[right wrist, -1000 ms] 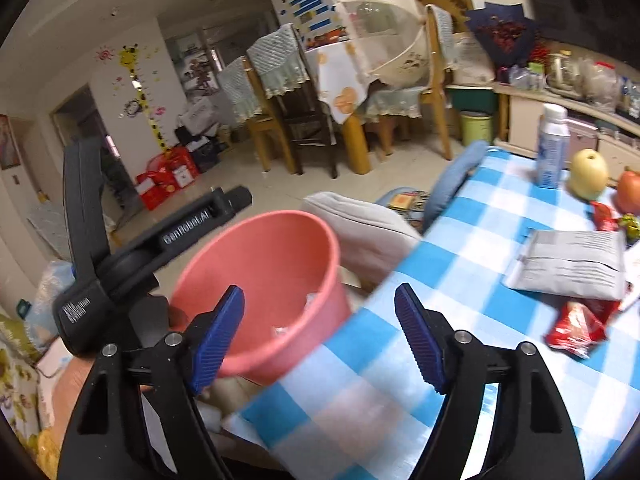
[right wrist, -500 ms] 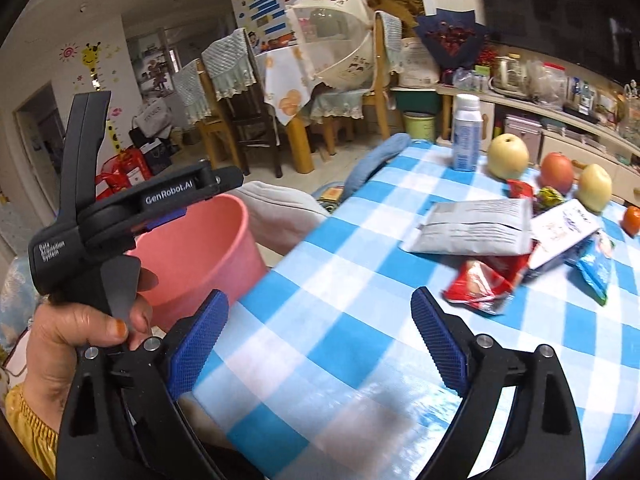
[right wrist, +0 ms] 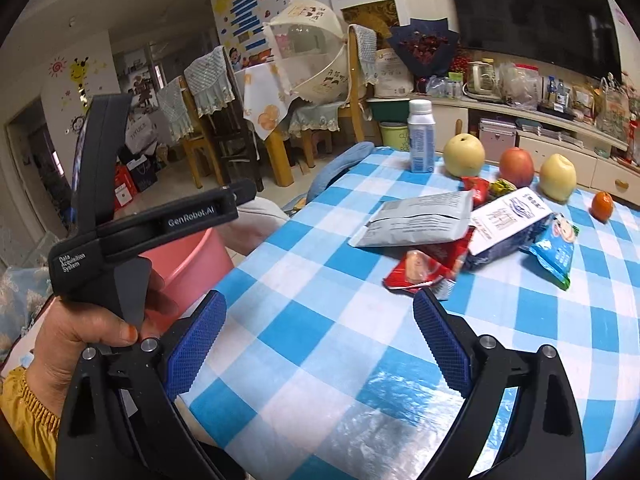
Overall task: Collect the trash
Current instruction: 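Return both tools to the remaining packets on the table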
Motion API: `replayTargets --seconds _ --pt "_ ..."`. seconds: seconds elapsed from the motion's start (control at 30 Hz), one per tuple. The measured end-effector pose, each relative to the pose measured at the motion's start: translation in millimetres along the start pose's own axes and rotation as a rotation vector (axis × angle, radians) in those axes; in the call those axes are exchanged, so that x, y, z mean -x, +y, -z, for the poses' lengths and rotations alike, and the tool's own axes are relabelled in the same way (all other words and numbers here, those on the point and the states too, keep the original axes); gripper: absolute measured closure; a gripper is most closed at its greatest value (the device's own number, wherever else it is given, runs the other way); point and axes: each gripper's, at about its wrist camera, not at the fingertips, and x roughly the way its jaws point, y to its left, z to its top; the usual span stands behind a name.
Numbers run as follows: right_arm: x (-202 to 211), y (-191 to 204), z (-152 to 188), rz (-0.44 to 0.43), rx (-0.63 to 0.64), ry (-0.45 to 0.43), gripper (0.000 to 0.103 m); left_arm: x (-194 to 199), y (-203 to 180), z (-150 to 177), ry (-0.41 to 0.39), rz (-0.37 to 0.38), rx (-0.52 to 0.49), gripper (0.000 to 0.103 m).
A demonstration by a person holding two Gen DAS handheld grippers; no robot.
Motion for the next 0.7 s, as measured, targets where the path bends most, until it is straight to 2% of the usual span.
replayTargets --seconds 0.7 --pt "27.6 -60.7 1.7 0.046 -0.102 -0.044 0.009 -19.7 -62.3 16.1 0.068 0.067 -0.149 0.012"
